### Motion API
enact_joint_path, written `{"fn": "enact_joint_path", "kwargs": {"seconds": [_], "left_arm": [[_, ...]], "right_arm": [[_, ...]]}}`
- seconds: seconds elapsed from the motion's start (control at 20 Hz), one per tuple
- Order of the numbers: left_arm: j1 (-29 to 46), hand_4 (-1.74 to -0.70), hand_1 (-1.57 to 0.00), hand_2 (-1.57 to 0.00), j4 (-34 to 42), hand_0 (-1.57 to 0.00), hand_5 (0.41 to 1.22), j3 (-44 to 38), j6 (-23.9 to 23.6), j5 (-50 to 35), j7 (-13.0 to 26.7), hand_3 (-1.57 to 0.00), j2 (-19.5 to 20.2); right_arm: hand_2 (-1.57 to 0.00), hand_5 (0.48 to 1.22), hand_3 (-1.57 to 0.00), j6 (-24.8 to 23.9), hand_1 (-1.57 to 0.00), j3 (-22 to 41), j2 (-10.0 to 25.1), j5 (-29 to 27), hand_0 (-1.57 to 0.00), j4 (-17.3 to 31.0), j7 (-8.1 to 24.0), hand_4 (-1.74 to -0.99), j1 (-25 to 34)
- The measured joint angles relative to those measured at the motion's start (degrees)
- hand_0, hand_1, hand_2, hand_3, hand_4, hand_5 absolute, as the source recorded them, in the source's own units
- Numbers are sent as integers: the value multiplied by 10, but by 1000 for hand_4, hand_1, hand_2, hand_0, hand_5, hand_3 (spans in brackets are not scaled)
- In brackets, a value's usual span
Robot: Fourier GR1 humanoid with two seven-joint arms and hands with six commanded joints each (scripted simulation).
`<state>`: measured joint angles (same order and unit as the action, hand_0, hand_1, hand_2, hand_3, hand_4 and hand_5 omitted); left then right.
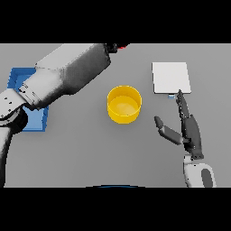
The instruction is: Pick up the red beaker and tilt it to pour out 1 green nut into yellow bowl. Pick up the yellow bowl and place it on the metallic measuring scale.
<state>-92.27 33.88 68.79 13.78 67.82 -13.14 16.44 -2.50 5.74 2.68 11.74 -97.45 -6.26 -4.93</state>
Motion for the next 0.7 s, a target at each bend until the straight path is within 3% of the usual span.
{"fn": "enact_joint_path", "kwargs": {"seconds": [0.1, 0.15, 0.3, 0.45, 0.55, 0.7], "left_arm": [[-27, -1722, -1571, -1571, -40, -1571, 1221, -35, -20, -23, 17, -1571, 14], [-43, -1725, -1571, -1571, -63, -1571, 1221, -58, -16, -42, 21, -1571, 25], [-67, -1733, -1571, -1571, -143, -1571, 1221, -169, 16, -146, 62, -1515, 54], [-60, -1737, -1571, -1571, -204, -1571, 1221, -292, 24, -275, 92, -1520, 107], [-35, -1738, -1571, -1571, -234, -1571, 1221, -355, 9, -350, 95, -1538, 137], [20, -1740, -1571, -1571, -260, -1571, 1221, -420, -35, -440, 116, -1554, 174]], "right_arm": [[1, 554, 1, 5, 1, 5, -1, -1, 1, -1, -6, -1117, 6], [1, 559, 1, 7, 1, 3, 0, -5, 1, 1, 1, -1105, 12], [1, 576, 1, 17, 1, 6, 0, -10, 1, 10, -16, -1104, 8], [1, 582, 1, 17, 1, 6, 0, -11, 1, 12, -7, -1116, 15], [1, 595, 1, 20, 1, 3, 10, -12, 1, 15, -16, -1118, 20], [1, 614, 1, 15, 1, 6, 12, -1, 1, 18, -7, -1132, 29]]}}
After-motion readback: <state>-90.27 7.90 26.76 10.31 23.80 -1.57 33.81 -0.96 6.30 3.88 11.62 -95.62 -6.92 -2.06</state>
